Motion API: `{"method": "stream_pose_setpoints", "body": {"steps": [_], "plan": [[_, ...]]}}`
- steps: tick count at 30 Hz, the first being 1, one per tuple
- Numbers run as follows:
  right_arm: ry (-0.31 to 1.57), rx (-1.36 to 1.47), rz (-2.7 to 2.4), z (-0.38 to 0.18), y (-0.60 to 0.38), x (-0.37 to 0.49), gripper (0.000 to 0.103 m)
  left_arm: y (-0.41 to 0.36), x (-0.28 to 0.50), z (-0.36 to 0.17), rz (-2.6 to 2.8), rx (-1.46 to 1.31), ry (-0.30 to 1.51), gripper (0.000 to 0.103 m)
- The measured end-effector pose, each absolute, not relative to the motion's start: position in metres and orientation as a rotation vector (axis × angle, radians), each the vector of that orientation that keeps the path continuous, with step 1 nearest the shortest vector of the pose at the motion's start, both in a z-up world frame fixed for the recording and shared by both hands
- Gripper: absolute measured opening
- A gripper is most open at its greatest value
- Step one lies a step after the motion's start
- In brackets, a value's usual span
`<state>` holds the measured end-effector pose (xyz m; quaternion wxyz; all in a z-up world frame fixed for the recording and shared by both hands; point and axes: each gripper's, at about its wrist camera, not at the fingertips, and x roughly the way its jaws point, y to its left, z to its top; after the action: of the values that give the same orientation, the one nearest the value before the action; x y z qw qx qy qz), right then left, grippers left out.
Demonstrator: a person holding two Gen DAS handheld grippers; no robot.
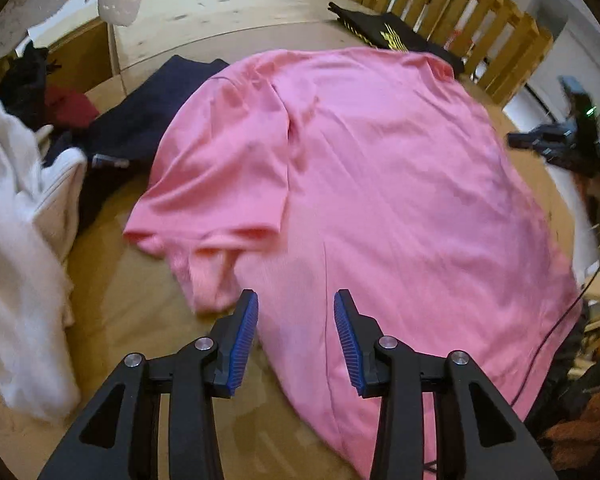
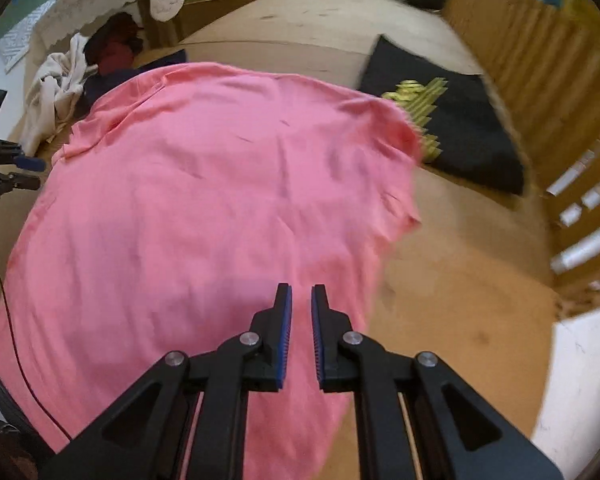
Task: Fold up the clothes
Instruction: 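Move the left gripper to the shirt hem beside the sleeve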
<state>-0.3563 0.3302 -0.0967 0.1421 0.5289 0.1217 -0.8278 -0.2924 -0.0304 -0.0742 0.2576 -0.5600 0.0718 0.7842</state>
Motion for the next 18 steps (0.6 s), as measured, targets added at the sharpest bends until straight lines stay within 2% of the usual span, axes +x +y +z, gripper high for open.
{"method": "stream_pose_setpoints", "body": {"steps": [3, 6, 11, 16, 18], "plan": [[0.447, 1.555, -2.369, -0.11, 0.313, -0.37, 0.01, -0.036, -0.306, -0.08, 2.16, -1.522, 0.279, 0.038], [0.419, 1.544, -2.336, -0.107, 0.307, -0.375, 0.01, -0.047, -0.315, -0.081, 2.179, -1.513, 0.249, 0.038], [0.52, 1.487, -2.312, -0.097, 0.275, -0.381, 0.01, -0.059, -0.328, -0.078, 2.204, -1.5, 0.23, 0.038], [0.591, 1.45, -2.266, -0.1, 0.242, -0.386, 0.01, -0.047, -0.341, -0.079, 2.181, -1.529, 0.298, 0.038], [0.616, 1.444, -2.245, -0.105, 0.231, -0.392, 0.01, -0.041, -0.347, -0.077, 2.204, -1.507, 0.388, 0.038]]}}
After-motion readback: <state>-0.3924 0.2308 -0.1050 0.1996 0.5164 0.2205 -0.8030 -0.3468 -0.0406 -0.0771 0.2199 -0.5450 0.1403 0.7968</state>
